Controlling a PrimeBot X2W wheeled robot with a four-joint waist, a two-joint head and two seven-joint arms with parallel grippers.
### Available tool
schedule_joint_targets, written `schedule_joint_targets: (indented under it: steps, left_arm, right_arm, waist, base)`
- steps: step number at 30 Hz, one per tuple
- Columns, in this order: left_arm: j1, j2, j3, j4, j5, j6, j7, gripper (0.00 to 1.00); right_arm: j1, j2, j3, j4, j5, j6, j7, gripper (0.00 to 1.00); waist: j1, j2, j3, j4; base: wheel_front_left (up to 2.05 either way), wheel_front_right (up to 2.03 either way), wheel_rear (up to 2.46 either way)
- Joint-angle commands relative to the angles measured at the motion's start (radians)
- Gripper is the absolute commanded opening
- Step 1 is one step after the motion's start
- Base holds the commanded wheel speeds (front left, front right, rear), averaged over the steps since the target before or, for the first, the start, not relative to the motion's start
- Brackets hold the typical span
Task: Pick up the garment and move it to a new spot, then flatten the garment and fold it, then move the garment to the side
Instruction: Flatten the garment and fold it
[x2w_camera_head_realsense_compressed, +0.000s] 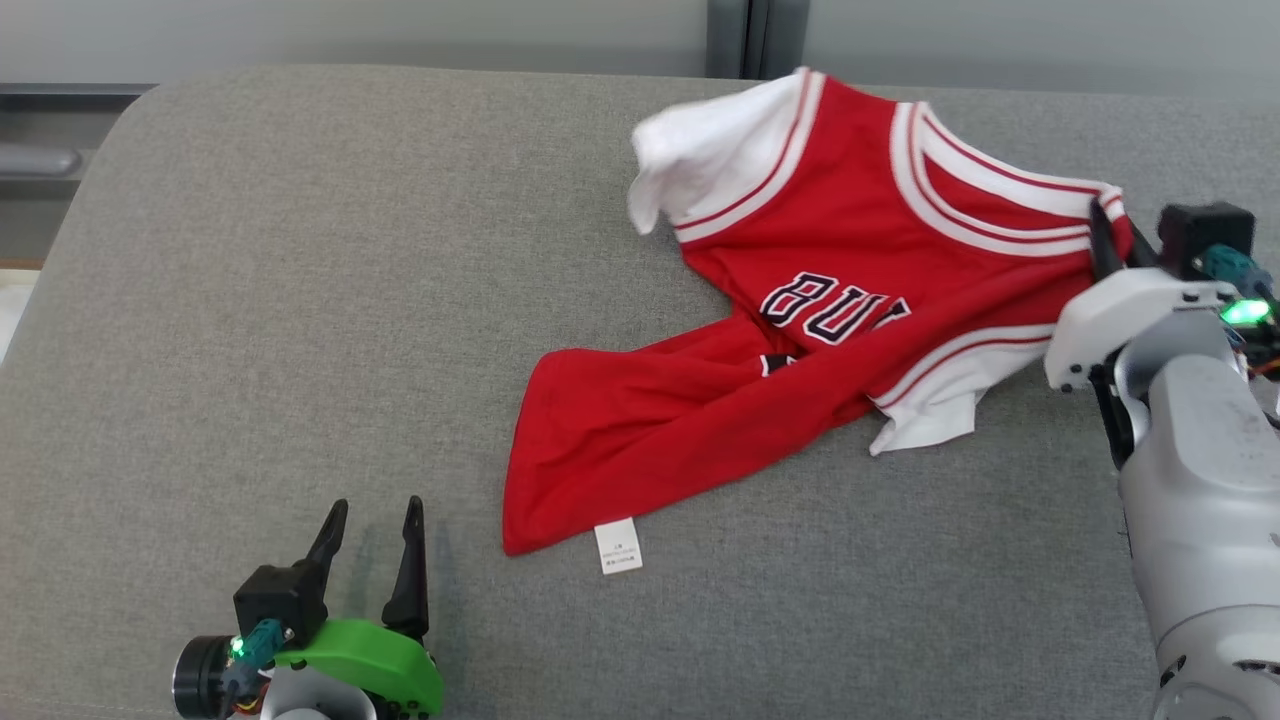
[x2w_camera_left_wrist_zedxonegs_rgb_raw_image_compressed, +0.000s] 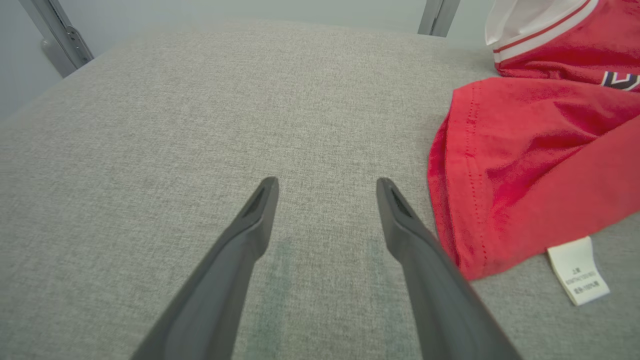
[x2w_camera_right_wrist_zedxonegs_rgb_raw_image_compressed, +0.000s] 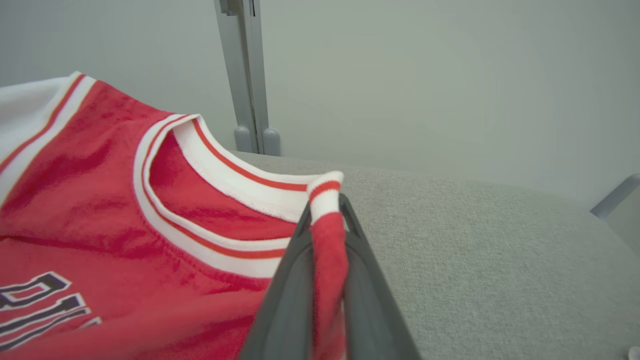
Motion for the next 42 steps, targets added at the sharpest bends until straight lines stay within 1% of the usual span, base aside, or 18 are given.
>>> schedule_joint_targets:
  steps: [1, 2, 4, 5, 6, 7, 9, 10, 14, 16, 18, 22, 26, 30, 34, 42]
  left_arm:
    - [-0.016, 0.007, -0.006, -0.003, -0.004, -0.003, 0.0, 1.0]
    - [-0.019, 0.008, -0.009, -0.005, -0.006, -0.003, 0.0, 1.0]
    - [-0.022, 0.009, -0.014, -0.009, -0.008, -0.003, 0.0, 1.0]
    - [-0.021, 0.01, -0.013, -0.01, -0.009, -0.003, 0.0, 1.0]
    - [-0.021, 0.01, -0.018, -0.012, -0.009, -0.003, 0.0, 1.0]
    - [-0.022, 0.011, -0.021, -0.014, -0.009, -0.004, 0.0, 1.0]
    - [-0.025, 0.014, -0.023, -0.016, -0.008, -0.004, 0.0, 1.0]
    - [-0.025, 0.015, -0.024, -0.019, -0.007, -0.004, 0.0, 1.0]
    - [-0.013, 0.013, -0.013, -0.03, 0.009, -0.004, 0.0, 1.0]
    - [0.002, 0.011, -0.007, -0.038, 0.022, -0.004, 0.0, 1.0]
    - [0.018, 0.008, 0.004, -0.043, 0.035, -0.004, 0.0, 1.0]
    - [0.048, -0.001, 0.026, -0.05, 0.06, -0.004, 0.0, 1.0]
    - [0.074, -0.009, 0.04, -0.061, 0.083, -0.004, 0.0, 1.0]
    - [0.091, -0.011, 0.042, -0.075, 0.093, -0.004, 0.0, 1.0]
    - [0.077, -0.014, 0.031, -0.081, 0.089, -0.004, 0.0, 1.0]
    - [0.033, -0.005, 0.006, -0.083, 0.066, -0.004, 0.0, 1.0]
  right_arm:
    - [0.026, 0.008, -0.076, -0.025, -0.059, -0.002, -0.004, 1.0]
    - [0.036, 0.021, -0.134, -0.046, -0.114, -0.001, -0.005, 1.0]
    - [0.048, 0.035, -0.212, -0.094, -0.181, -0.001, -0.005, 1.0]
    - [0.054, 0.038, -0.231, -0.116, -0.2, -0.001, -0.005, 1.0]
    - [0.055, 0.041, -0.226, -0.121, -0.181, -0.001, -0.004, 1.0]
    - [0.054, 0.045, -0.207, -0.119, -0.154, -0.001, -0.004, 1.0]
    - [0.062, 0.043, -0.145, -0.158, -0.083, -0.001, -0.004, 1.0]
    - [0.082, 0.041, -0.112, -0.191, -0.032, -0.002, -0.005, 1.0]
    - [0.188, 0.043, 0.029, -0.339, 0.099, -0.001, -0.004, 1.0]
    - [0.255, 0.043, 0.087, -0.407, 0.137, -0.001, -0.005, 1.0]
    - [0.321, 0.041, 0.122, -0.459, 0.168, -0.001, -0.004, 1.0]
    - [0.436, 0.042, 0.176, -0.511, 0.217, -0.002, -0.005, 1.0]
    - [0.52, 0.042, 0.207, -0.508, 0.24, -0.001, -0.005, 1.0]
    - [0.558, 0.043, 0.237, -0.462, 0.242, -0.001, -0.005, 1.0]
    - [0.531, 0.043, 0.259, -0.41, 0.241, -0.001, -0.005, 1.0]
    - [0.43, 0.042, 0.294, -0.249, 0.205, -0.001, -0.005, 1.0]
  waist:
    - [0.0, 0.0, 0.007, -0.001]
    - [0.0, 0.0, 0.01, -0.004]
    - [0.0, 0.0, 0.014, -0.012]
    - [0.0, 0.0, 0.014, -0.016]
    - [0.0, 0.0, 0.013, -0.02]
    - [0.0, 0.0, 0.012, -0.023]
    - [0.0, 0.0, 0.009, -0.033]
    - [0.0, 0.0, 0.005, -0.038]
    - [0.0, 0.0, -0.019, -0.06]
    - [0.0, 0.0, -0.035, -0.07]
    - [0.0, 0.0, -0.053, -0.08]
    - [0.0, 0.0, -0.089, -0.097]
    - [0.0, 0.0, -0.107, -0.103]
    - [0.0, 0.0, -0.104, -0.095]
    - [0.0, 0.0, -0.076, -0.076]
    - [0.0, 0.0, -0.013, -0.021]
  base:
    - [0.0, 0.0, 0.0]
    - [0.0, 0.0, 0.0]
    - [0.0, 0.0, 0.0]
    - [0.0, 0.0, 0.0]
    - [0.0, 0.0, 0.0]
    - [0.0, 0.0, 0.0]
    - [0.0, 0.0, 0.0]
    - [0.0, 0.0, 0.0]
    - [0.0, 0.0, 0.0]
    - [0.0, 0.0, 0.0]
    - [0.0, 0.0, 0.0]
    - [0.0, 0.0, 0.0]
    - [0.0, 0.0, 0.0]
    - [0.0, 0.0, 0.0]
    - [0.0, 0.0, 0.0]
    - [0.0, 0.0, 0.0]
